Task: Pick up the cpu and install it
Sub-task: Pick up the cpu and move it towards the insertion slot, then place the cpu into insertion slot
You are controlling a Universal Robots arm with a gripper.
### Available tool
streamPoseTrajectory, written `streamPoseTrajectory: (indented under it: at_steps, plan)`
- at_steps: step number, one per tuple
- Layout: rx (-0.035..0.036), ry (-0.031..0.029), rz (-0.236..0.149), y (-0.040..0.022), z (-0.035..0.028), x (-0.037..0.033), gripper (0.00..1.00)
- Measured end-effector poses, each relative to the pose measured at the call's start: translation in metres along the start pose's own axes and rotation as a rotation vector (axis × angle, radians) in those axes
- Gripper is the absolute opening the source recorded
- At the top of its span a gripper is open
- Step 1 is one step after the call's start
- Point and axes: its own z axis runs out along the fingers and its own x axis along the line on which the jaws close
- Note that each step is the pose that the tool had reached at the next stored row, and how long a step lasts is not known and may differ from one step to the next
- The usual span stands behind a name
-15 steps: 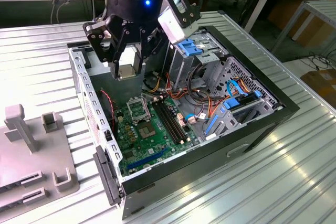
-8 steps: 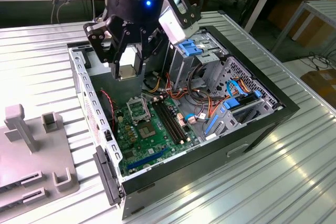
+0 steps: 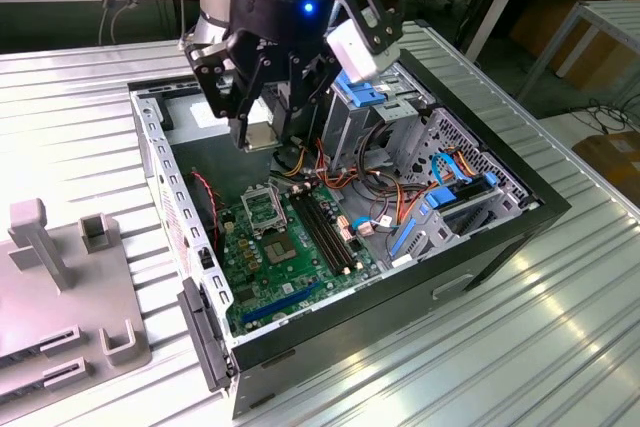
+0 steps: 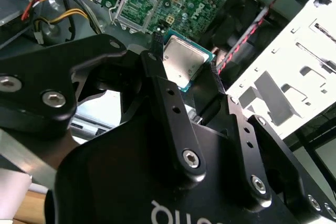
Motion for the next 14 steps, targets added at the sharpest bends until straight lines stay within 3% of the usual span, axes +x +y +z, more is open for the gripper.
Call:
streamPoseTrajectory:
  at_steps: [4,6,14]
  plan:
    - [-0.0001,0.0,0.0,-0.0002,0.0005,-0.008,0.47]
    - [0.0001,0.0,0.0,-0.0003,0.0019,-0.0227,0.47]
    - [0.0001,0.0,0.0,-0.0003,0.0028,-0.0228,0.47]
